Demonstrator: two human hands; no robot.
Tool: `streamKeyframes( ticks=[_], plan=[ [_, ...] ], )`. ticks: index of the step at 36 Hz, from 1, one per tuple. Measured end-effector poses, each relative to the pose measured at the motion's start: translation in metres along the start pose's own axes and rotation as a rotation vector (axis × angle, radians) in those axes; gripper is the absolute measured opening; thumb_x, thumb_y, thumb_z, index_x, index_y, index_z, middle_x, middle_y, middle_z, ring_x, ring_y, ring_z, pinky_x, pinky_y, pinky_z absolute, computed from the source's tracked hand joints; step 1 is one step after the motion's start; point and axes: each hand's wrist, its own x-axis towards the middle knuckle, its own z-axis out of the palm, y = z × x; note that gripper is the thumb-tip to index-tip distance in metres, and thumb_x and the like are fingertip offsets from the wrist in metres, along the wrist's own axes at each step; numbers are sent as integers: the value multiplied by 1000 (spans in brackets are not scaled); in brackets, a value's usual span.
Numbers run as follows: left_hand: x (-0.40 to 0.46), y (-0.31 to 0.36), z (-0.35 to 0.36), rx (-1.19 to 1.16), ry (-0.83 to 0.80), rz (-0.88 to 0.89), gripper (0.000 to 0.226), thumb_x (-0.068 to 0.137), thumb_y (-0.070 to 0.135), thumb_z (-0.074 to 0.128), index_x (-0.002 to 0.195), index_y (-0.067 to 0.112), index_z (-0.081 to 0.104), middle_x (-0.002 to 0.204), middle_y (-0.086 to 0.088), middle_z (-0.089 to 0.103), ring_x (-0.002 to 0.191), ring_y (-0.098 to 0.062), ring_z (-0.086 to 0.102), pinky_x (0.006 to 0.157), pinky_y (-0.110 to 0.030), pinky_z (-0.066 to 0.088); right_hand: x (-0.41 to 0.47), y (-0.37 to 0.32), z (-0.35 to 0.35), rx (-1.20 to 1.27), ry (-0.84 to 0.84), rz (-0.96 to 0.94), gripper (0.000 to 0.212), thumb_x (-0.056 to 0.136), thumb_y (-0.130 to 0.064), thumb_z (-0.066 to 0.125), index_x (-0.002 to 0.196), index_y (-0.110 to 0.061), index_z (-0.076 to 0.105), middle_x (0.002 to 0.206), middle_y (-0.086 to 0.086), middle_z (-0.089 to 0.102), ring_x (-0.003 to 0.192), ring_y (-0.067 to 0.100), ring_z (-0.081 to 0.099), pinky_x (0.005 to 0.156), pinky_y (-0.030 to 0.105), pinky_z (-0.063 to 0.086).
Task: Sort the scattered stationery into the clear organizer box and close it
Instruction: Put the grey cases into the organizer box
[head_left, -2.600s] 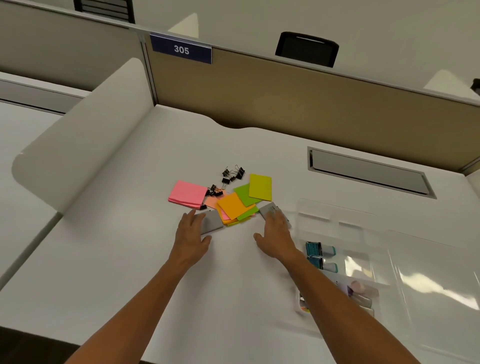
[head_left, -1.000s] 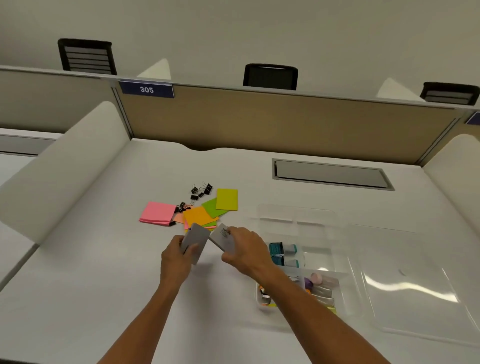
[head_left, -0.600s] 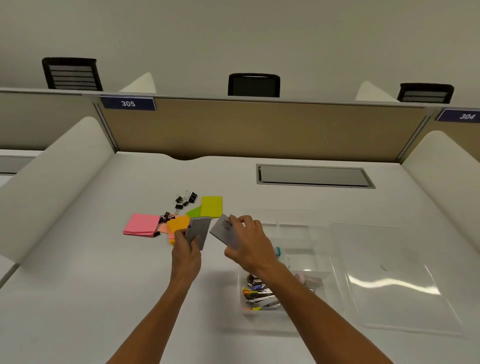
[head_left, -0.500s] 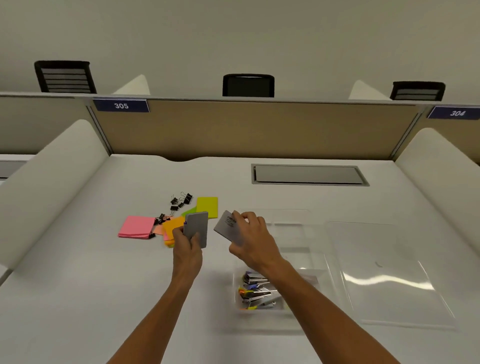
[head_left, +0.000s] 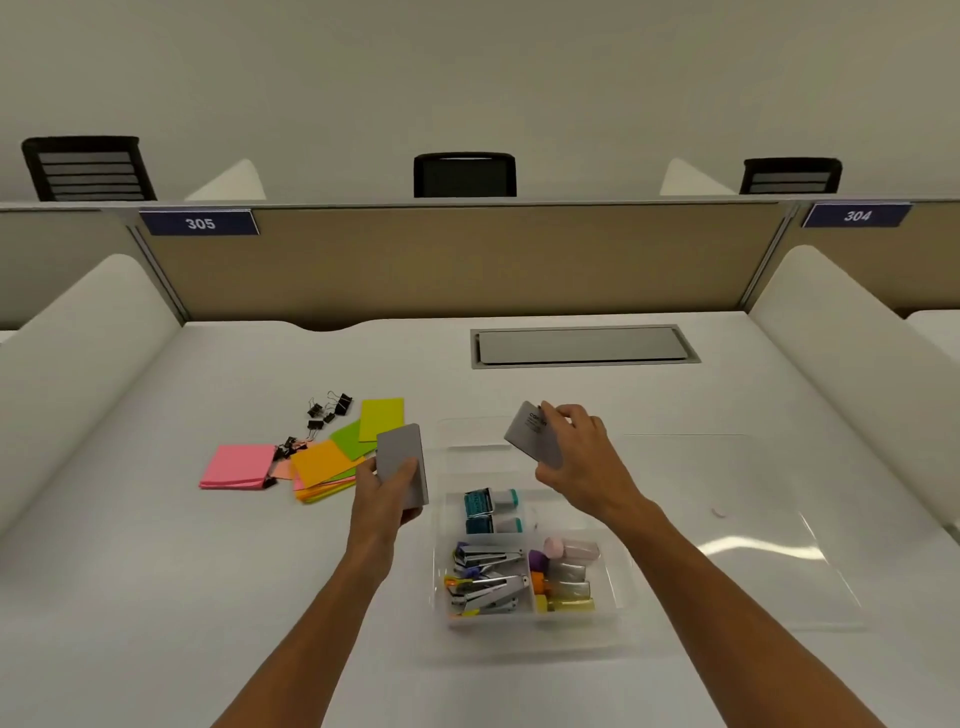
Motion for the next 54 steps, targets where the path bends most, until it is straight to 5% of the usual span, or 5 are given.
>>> streamKeyframes(
  ticks=[13,25,36,45,54],
  plan=[
    [-17,-13,11,265,-211,-49,75,63,42,72,129,23,44,121,-6,56,100,-25,60,71,-34,55,-6,47,21,-152,-275,88,75,84,-36,72,147,-25,33,144,3,40,125,23,39,98,40,47],
    [-30,-11,12,444,-258,25,77,66,42,57,139,21,42,128,-2,51,104,-19,54,69,-24,48,4,50,32,-369,-472,-36,47,82,-33,71,127,-28,56,124,1,62,108,23,58,86,35,53],
    [-29,-14,9,457,-247,43,76,67,41,58,139,22,41,128,-2,50,102,-17,54,70,-24,49,5,52,43,-368,-483,-49,47,80,-36,72,124,-26,59,118,0,64,101,23,62,80,31,55],
    [-25,-18,20,505,-272,88,69,82,12,73,139,23,35,125,0,43,108,-19,50,65,-17,48,5,52,31,-137,-397,55,49,92,-28,66,138,-28,50,145,-2,50,127,22,51,101,36,45],
    [-24,-25,46,692,-411,241,74,72,18,83,131,34,40,125,6,45,110,-13,48,77,-18,49,-7,32,5,457,-313,165,34,94,-42,59,123,-24,65,114,-6,70,90,7,68,88,30,55]
  ],
)
